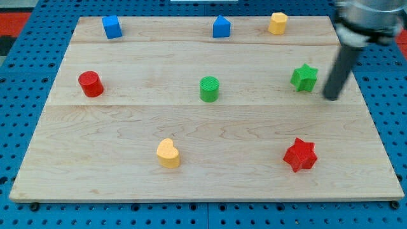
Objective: Push the green star into the green circle
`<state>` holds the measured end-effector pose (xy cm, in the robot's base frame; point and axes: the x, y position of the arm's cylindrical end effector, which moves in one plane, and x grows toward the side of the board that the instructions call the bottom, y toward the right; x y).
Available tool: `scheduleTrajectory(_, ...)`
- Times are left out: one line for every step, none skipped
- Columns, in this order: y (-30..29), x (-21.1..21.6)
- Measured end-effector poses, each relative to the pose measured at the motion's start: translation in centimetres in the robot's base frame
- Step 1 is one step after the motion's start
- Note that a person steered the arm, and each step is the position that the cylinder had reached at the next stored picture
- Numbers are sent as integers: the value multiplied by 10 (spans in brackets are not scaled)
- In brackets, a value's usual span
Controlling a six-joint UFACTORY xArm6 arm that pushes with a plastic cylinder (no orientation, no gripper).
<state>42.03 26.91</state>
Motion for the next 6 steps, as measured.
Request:
scheduleTrajectory(4, -9)
scheduleTrajectory(-27, -34)
scheduleTrajectory(-40, -41)
scheduleTrajectory(-114, -7)
scheduleTrajectory(-131, -23)
scheduleTrajectory(-70, -61)
